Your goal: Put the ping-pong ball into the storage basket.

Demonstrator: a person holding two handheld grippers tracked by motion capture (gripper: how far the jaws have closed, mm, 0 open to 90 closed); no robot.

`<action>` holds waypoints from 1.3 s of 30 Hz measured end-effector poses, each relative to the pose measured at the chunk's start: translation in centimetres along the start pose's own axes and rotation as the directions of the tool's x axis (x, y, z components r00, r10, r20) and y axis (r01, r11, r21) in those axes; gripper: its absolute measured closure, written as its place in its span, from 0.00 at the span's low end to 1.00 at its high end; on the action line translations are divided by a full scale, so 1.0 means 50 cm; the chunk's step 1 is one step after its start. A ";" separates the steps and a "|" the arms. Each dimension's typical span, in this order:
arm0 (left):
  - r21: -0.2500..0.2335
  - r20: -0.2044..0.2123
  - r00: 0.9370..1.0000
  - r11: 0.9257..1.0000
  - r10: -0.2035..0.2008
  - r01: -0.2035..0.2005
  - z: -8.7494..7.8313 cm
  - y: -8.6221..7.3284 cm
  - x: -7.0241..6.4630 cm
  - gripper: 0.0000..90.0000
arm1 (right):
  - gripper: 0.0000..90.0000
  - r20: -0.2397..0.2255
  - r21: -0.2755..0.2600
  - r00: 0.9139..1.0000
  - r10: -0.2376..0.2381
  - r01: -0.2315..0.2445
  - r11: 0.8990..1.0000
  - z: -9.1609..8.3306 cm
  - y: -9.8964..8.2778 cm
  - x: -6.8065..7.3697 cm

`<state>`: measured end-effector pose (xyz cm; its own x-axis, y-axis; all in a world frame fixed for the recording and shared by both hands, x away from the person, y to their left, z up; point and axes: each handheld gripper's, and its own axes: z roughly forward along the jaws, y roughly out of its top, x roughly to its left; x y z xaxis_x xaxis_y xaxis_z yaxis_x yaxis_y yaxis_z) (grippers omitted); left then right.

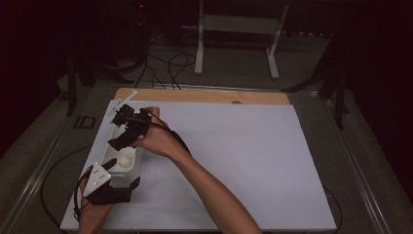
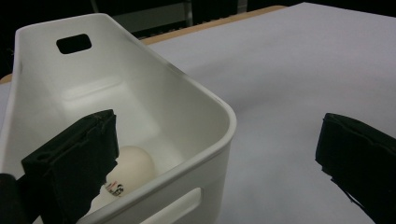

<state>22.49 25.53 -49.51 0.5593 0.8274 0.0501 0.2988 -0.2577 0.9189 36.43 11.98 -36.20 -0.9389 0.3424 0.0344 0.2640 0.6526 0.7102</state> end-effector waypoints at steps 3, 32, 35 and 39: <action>0.000 -0.001 1.000 1.000 0.000 0.000 0.000 0.000 0.000 0.00 | 0.14 0.003 0.002 1.000 0.000 0.000 1.000 -0.002 -0.004 -0.002; 0.002 -0.004 1.000 1.000 0.002 -0.002 0.001 0.000 0.000 0.00 | 0.14 0.040 -0.002 0.999 0.018 -0.018 1.000 -0.057 -0.048 -0.033; 0.002 -0.004 1.000 1.000 0.002 -0.002 0.001 0.000 0.000 0.00 | 0.14 0.041 -0.007 0.999 0.021 -0.021 1.000 -0.064 -0.056 -0.037; 0.002 -0.004 1.000 1.000 0.001 -0.001 0.001 0.000 0.000 0.00 | 0.14 0.050 -0.012 0.998 0.031 -0.031 0.999 -0.076 -0.072 -0.044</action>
<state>22.50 25.50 -49.53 0.5564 0.8292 0.0530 0.3000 -0.2600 0.9178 36.72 6.30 -36.13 -0.9179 0.3962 0.0214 0.2902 0.6338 0.7170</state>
